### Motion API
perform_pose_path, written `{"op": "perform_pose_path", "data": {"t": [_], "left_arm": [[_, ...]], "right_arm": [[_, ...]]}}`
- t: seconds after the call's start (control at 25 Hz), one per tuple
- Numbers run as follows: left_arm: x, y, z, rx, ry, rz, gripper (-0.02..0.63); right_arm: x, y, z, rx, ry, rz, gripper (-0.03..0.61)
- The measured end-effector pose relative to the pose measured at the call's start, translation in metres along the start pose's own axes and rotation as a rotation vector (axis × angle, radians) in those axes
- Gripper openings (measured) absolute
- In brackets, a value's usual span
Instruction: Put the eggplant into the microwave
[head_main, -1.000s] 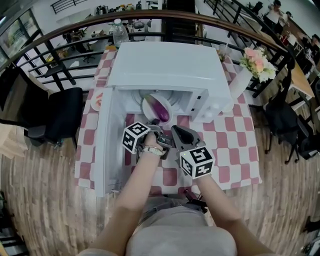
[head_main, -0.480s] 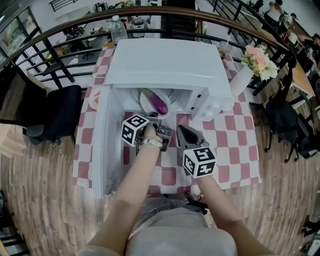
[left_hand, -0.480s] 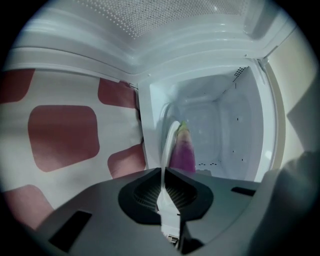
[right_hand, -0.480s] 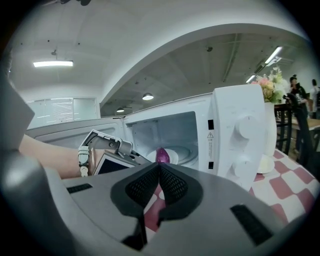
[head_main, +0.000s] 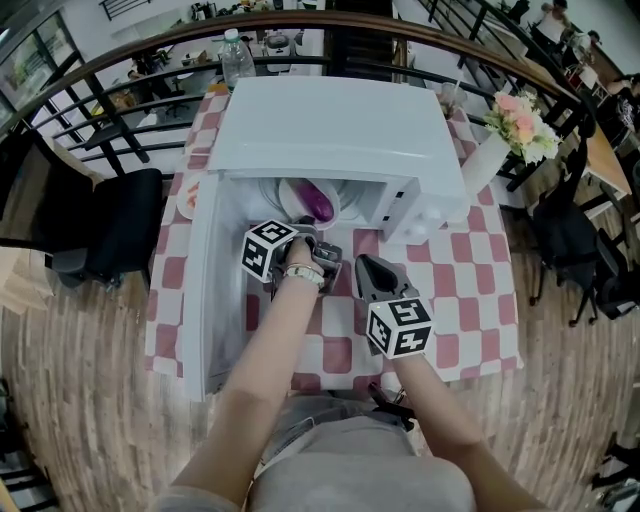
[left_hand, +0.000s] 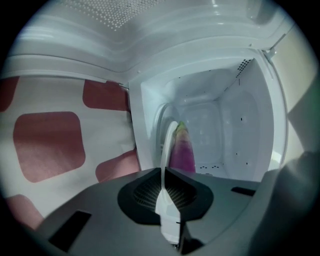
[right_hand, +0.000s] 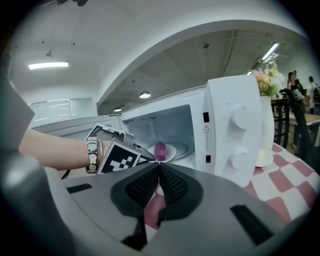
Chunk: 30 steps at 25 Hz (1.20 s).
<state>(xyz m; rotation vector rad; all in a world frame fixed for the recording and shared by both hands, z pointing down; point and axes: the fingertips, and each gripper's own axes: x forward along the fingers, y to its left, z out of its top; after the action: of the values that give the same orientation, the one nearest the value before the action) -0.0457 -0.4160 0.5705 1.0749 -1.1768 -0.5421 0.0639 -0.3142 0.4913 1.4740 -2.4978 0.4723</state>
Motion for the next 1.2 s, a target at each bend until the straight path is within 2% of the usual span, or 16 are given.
{"op": "perform_pose_path", "data": {"t": [0.16,0.32,0.48,1.2], "left_arm": [[0.004,0.001,0.002,-0.004,0.021,0.038,0.038],[0.008,0.01,0.004,-0.025,0.033,0.075,0.14],[0.013,0.012,0.008,-0.021,0.027,0.091,0.181],[0.041,0.014,0.014,-0.036,0.055,0.125,0.258]], "right_arm": [[0.002,0.0,-0.003,0.006,0.012,0.002,0.025],[0.004,0.0,-0.006,0.009,0.022,0.007,0.025],[0.007,0.0,-0.007,0.012,0.027,0.01,0.025],[0.011,-0.013,-0.016,0.039,0.045,-0.013,0.025]]}}
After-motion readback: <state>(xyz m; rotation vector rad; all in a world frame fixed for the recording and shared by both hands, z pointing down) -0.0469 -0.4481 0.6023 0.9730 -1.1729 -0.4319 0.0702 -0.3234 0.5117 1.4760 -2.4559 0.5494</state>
